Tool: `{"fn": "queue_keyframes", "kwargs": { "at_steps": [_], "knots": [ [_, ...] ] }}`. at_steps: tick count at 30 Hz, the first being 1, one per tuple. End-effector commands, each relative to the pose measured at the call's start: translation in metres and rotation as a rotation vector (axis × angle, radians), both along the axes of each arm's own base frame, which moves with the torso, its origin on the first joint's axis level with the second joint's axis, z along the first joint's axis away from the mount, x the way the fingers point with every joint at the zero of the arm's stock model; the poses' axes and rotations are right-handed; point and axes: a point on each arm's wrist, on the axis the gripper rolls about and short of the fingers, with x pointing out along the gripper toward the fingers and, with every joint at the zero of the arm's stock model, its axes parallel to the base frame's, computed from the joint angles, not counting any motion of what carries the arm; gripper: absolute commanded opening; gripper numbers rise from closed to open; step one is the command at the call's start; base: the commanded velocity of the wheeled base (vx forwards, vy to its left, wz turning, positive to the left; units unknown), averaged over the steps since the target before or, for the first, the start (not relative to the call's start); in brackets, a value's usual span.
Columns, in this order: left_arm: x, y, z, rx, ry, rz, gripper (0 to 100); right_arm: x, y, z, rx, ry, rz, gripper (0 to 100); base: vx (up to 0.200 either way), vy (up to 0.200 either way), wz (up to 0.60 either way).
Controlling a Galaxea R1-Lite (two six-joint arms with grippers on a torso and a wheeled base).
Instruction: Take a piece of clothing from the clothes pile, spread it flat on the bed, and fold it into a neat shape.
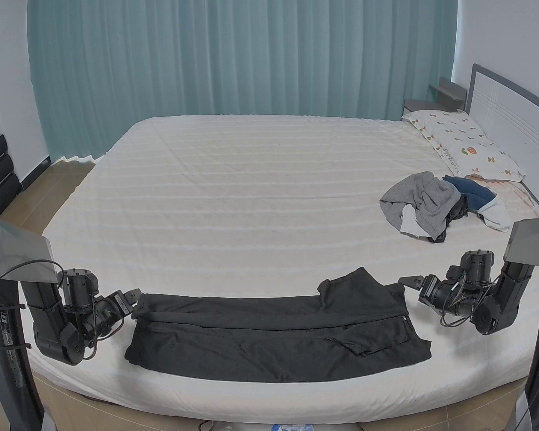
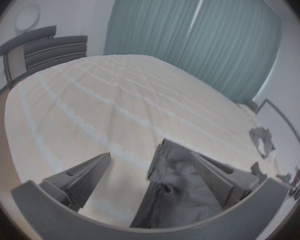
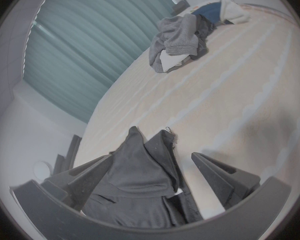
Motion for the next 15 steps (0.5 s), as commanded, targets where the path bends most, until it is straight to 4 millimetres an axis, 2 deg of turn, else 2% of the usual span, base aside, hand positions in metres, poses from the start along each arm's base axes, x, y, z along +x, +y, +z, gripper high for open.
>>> {"fn": "queue_keyframes", "kwargs": {
  "at_steps": [1,7,12,15],
  "knots": [
    [0.022,0.001,0.010,-0.079,-0.038,-0.020,100,0.015,0.001,0.001,0.087,0.003,-0.042,100,0.000,0.000,0.00],
    [0.063,0.003,-0.010,-0.161,0.093,0.013,100,0.026,-0.002,-0.011,0.116,0.016,-0.066,100,0.000,0.000,0.00],
    [0.073,0.000,-0.007,-0.165,0.165,0.012,100,0.025,-0.005,-0.014,0.128,0.026,-0.065,100,0.000,0.000,0.00],
    [0.072,0.000,-0.011,-0.162,0.182,0.012,100,0.023,-0.001,-0.016,0.123,0.029,-0.058,100,0.000,0.000,0.00]
  ]
}}
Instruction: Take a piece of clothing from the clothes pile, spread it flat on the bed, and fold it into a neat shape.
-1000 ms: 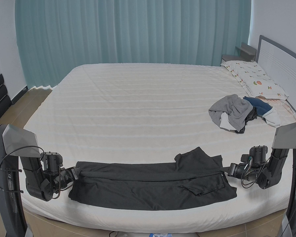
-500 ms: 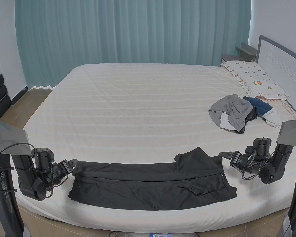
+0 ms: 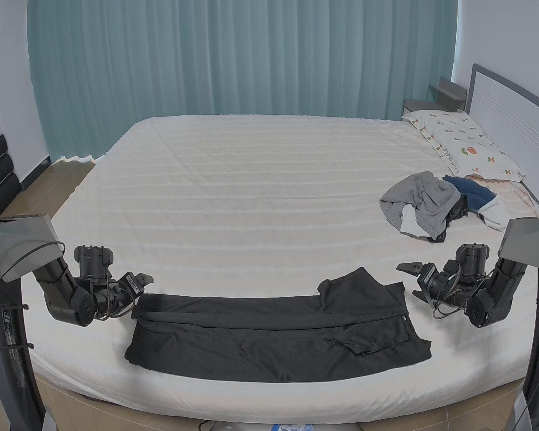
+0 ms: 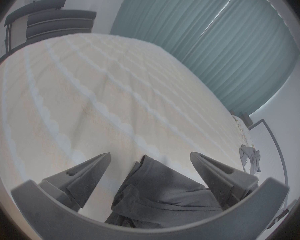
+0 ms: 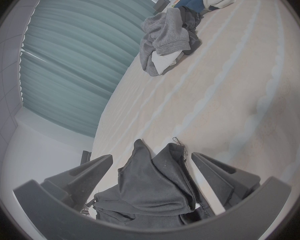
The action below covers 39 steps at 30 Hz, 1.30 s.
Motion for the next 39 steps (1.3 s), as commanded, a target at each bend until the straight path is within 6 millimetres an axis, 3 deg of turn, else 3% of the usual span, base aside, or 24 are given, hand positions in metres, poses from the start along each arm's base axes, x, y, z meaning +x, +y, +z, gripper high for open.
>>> {"fn": "queue_keyframes", "kwargs": {
  "at_steps": [1,21,22,39],
  "knots": [
    [0.011,-0.001,-0.006,-0.006,0.001,-0.001,100,-0.001,0.001,-0.011,0.003,0.021,0.003,100,0.000,0.000,0.00],
    [0.014,-0.023,-0.015,0.032,0.009,-0.064,100,-0.002,0.001,-0.014,0.000,-0.004,0.001,100,0.000,0.000,0.00],
    [0.014,-0.022,-0.016,0.041,0.011,-0.064,0,-0.002,0.001,-0.014,0.000,-0.002,0.001,100,0.000,0.000,0.00],
    [0.011,-0.003,-0.014,0.022,-0.099,0.129,0,0.005,0.009,-0.009,-0.005,-0.033,0.015,100,0.000,0.000,0.00]
  ]
}}
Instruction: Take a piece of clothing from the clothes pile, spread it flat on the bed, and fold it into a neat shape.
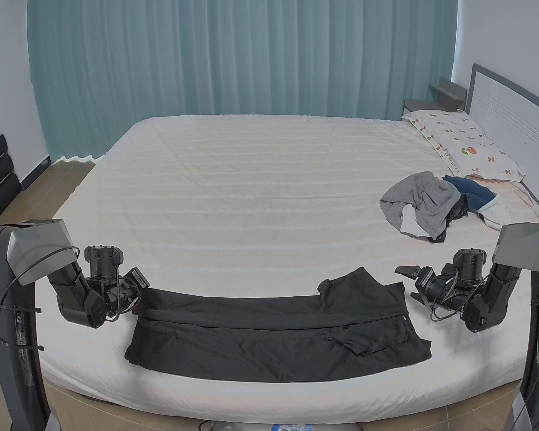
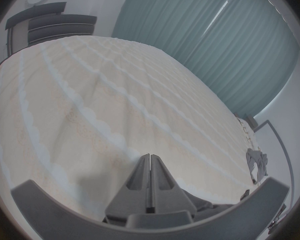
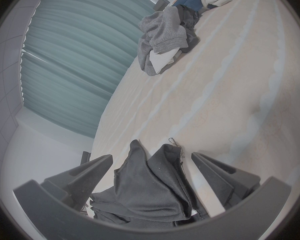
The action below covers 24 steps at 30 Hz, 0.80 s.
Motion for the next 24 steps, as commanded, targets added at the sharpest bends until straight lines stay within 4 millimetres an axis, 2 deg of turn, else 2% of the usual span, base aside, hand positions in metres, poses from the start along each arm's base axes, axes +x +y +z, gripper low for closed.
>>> {"fn": "queue_keyframes", "kwargs": {
  "at_steps": [1,16,24],
  "knots": [
    [-0.003,0.006,-0.001,-0.018,-0.002,0.038,0,0.003,0.004,0.002,0.000,-0.012,0.010,100,0.000,0.000,0.00],
    [-0.003,0.010,-0.005,-0.029,0.008,0.056,0,0.014,0.005,-0.004,-0.001,-0.022,0.011,100,0.000,0.000,0.00],
    [-0.004,0.009,-0.006,-0.029,0.011,0.054,0,0.012,0.011,-0.008,-0.004,-0.010,0.027,100,0.000,0.000,0.00]
  ]
}}
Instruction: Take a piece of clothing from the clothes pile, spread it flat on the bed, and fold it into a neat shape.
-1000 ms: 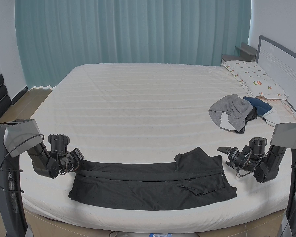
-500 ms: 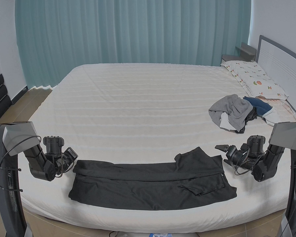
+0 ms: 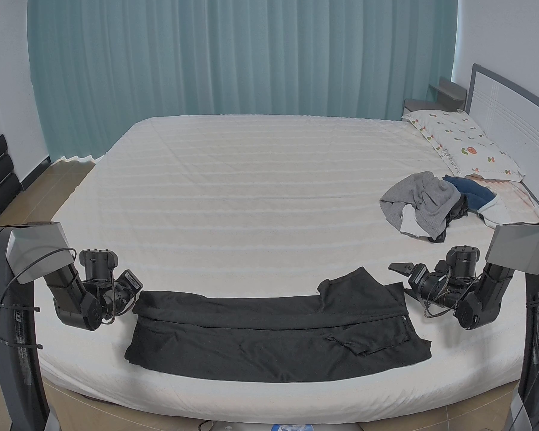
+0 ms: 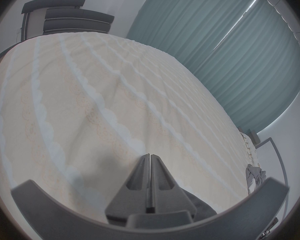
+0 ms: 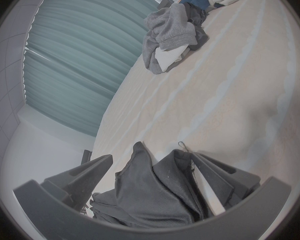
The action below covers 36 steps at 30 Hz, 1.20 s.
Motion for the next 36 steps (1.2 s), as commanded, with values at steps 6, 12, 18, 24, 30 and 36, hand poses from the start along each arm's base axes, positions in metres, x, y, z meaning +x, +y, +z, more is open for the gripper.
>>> {"fn": "queue_keyframes", "kwargs": {
  "at_steps": [6,12,18,24,30,36],
  "knots": [
    [0.000,0.000,-0.001,0.000,0.002,0.000,0,0.000,0.003,-0.007,-0.013,0.015,0.001,0,0.000,0.000,0.00],
    [0.000,0.000,-0.001,0.000,0.002,0.000,0,-0.002,-0.004,-0.008,-0.044,0.021,-0.004,0,0.000,0.000,0.00],
    [0.000,0.000,-0.001,0.000,0.002,0.000,0,0.001,-0.011,-0.008,-0.064,0.012,-0.057,0,0.000,0.000,0.00],
    [0.000,0.000,-0.001,0.000,0.002,0.000,0,0.004,-0.017,-0.007,-0.064,0.001,-0.077,0,0.000,0.000,0.00],
    [0.000,0.000,-0.001,0.000,0.002,0.000,0,0.006,-0.019,-0.007,-0.063,-0.003,-0.084,0,0.000,0.000,0.00],
    [0.001,0.000,-0.001,0.000,-0.001,0.000,0,0.006,-0.021,-0.007,-0.062,0.000,-0.087,100,0.000,0.000,0.00]
  ]
}}
